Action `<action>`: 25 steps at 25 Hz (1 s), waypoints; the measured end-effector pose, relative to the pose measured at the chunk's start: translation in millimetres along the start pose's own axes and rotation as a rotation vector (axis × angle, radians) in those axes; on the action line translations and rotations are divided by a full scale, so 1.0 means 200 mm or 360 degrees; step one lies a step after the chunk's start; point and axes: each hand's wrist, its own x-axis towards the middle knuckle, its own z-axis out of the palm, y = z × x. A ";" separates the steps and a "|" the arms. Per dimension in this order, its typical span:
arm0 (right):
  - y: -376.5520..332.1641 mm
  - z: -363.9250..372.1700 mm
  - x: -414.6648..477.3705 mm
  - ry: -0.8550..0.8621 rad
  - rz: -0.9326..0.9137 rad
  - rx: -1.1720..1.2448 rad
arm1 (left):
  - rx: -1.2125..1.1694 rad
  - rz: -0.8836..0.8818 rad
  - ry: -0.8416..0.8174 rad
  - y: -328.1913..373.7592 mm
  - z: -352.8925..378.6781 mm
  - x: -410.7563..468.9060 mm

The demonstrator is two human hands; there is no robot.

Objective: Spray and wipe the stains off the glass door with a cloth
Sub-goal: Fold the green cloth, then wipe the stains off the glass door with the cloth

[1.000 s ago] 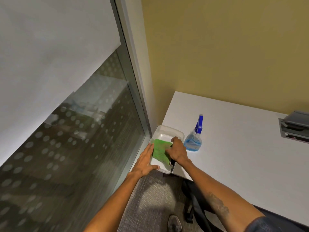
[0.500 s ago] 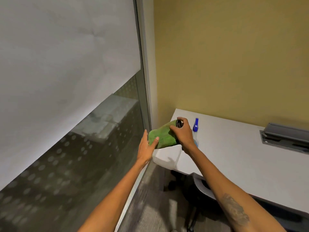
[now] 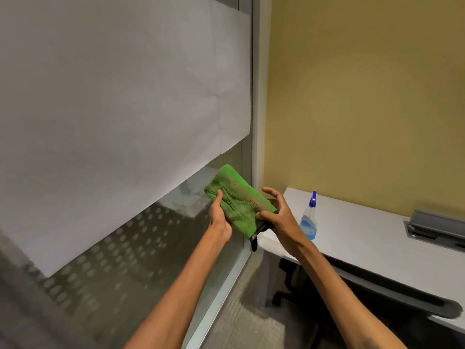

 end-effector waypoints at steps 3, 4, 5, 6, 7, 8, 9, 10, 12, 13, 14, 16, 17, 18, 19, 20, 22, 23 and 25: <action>-0.12 0.12 -0.19 -0.0190 0.0128 0.0065 | 0.0127 0.0114 -0.0081 0.14 -0.07 -0.27; -0.17 0.17 -0.26 -0.0222 0.0153 0.0064 | 0.0166 0.0184 -0.0098 0.17 -0.10 -0.37; -0.20 0.22 -0.34 -0.0244 0.0149 0.0064 | 0.0218 0.0260 -0.0125 0.20 -0.13 -0.49; -0.23 0.26 -0.42 -0.0263 0.0118 0.0069 | 0.0275 0.0317 -0.0158 0.23 -0.16 -0.62; -0.25 0.31 -0.50 -0.0302 0.0079 0.0097 | 0.0310 0.0351 -0.0187 0.24 -0.18 -0.75; -0.27 0.36 -0.59 -0.0351 0.0043 0.0159 | 0.0347 0.0374 -0.0203 0.26 -0.22 -0.89; -0.29 0.41 -0.68 -0.0400 0.0022 0.0241 | 0.0398 0.0400 -0.0216 0.27 -0.25 -1.02; -0.31 0.47 -0.78 -0.0447 0.0020 0.0303 | 0.0455 0.0433 -0.0229 0.28 -0.29 -1.16; -0.36 0.60 -0.95 -0.0519 0.0054 0.0402 | 0.0560 0.0508 -0.0260 0.34 -0.36 -1.41; -0.38 0.68 -1.03 -0.0553 0.0077 0.0468 | 0.0610 0.0550 -0.0246 0.38 -0.41 -1.53; -0.40 0.76 -1.11 -0.0599 0.0095 0.0534 | 0.0652 0.0593 -0.0220 0.42 -0.45 -1.64; -0.44 0.95 -1.26 -0.0709 0.0154 0.0646 | 0.0718 0.0676 -0.0162 0.54 -0.55 -1.86; -0.46 1.04 -1.32 -0.0738 0.0191 0.0683 | 0.0740 0.0705 -0.0142 0.60 -0.59 -1.96; -0.47 1.14 -1.37 -0.0730 0.0225 0.0710 | 0.0769 0.0737 -0.0123 0.67 -0.64 -2.05; -0.48 1.23 -1.42 -0.0699 0.0246 0.0731 | 0.0790 0.0766 -0.0101 0.74 -0.68 -2.14; -0.51 1.34 -1.47 -0.0703 0.0258 0.0753 | 0.0809 0.0805 -0.0065 0.82 -0.74 -2.23; -0.58 1.57 -1.57 -0.0850 0.0262 0.0814 | 0.0844 0.0875 -0.0004 0.98 -0.85 -2.39; -0.62 1.69 -1.64 -0.0916 0.0252 0.0842 | 0.0870 0.0911 0.0005 1.06 -0.92 -2.48; -0.69 1.96 -1.77 -0.0963 0.0223 0.0894 | 0.1020 0.1027 0.0026 1.23 -1.09 -2.65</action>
